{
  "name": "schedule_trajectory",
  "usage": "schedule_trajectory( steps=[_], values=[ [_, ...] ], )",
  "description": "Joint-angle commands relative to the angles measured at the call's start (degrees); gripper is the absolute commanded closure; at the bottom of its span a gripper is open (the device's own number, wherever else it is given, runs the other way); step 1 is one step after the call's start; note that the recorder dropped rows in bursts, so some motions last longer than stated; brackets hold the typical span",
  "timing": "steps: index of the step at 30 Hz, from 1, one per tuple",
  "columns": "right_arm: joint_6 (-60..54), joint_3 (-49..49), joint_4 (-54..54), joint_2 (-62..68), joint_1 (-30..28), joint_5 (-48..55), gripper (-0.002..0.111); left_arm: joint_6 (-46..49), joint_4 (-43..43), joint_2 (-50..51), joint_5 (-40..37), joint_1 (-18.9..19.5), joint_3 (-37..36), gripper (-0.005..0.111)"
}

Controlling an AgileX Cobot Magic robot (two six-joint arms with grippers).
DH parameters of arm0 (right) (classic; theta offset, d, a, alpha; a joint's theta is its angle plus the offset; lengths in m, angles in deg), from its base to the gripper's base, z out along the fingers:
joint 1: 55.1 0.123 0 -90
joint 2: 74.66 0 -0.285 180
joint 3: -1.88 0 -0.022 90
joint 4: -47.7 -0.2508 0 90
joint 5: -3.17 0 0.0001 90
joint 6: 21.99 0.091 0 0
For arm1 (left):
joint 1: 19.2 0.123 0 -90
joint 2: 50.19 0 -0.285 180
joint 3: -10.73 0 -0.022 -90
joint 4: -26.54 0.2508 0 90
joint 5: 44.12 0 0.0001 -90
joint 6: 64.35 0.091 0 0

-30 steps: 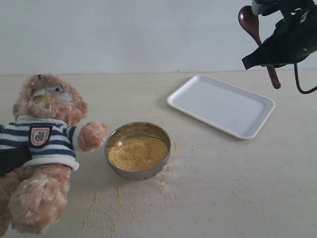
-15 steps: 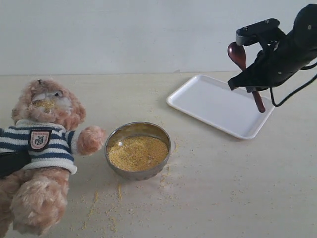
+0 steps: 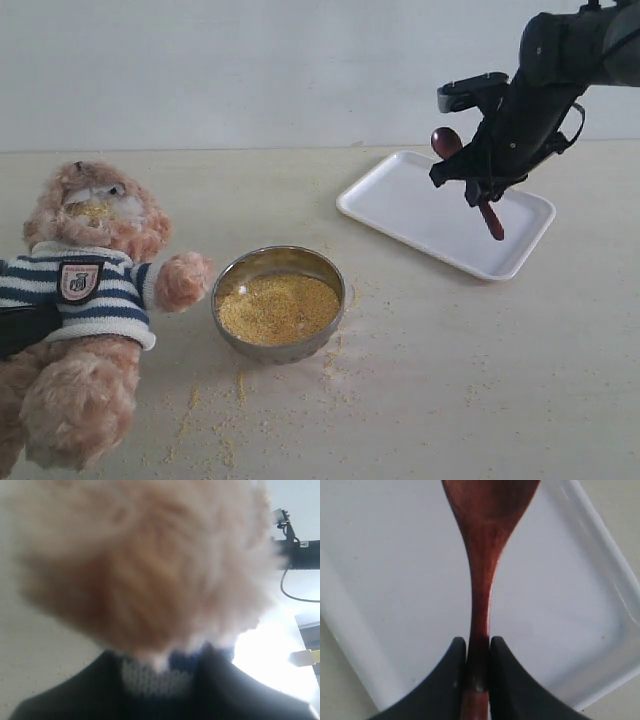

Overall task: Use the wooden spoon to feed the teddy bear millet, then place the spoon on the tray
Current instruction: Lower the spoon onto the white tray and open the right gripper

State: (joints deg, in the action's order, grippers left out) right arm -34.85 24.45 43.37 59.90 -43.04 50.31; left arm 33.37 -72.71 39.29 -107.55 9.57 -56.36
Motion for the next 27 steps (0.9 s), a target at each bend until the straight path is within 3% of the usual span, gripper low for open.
schedule_trajectory(
  steps=[1, 11, 19, 27],
  values=[
    [-0.09, 0.38, 0.61, 2.65, -0.13, 0.37, 0.108, -0.49, -0.7, 0.48, -1.61, 0.06, 0.43, 0.102],
    [-0.09, 0.38, 0.48, 4.4, -0.13, -1.07, 0.107, -3.23, -0.7, 6.71, -1.61, 0.06, 0.43, 0.102],
    [-0.09, 0.38, 0.48, 4.43, -0.13, -1.3, 0.082, -3.23, -0.7, 7.43, -3.24, 0.06, 0.43, 0.102],
    [0.13, 0.38, 0.48, 4.12, -0.13, -1.22, 0.079, -3.23, -0.7, 7.43, -3.24, 0.06, 0.43, 0.102]
  ],
)
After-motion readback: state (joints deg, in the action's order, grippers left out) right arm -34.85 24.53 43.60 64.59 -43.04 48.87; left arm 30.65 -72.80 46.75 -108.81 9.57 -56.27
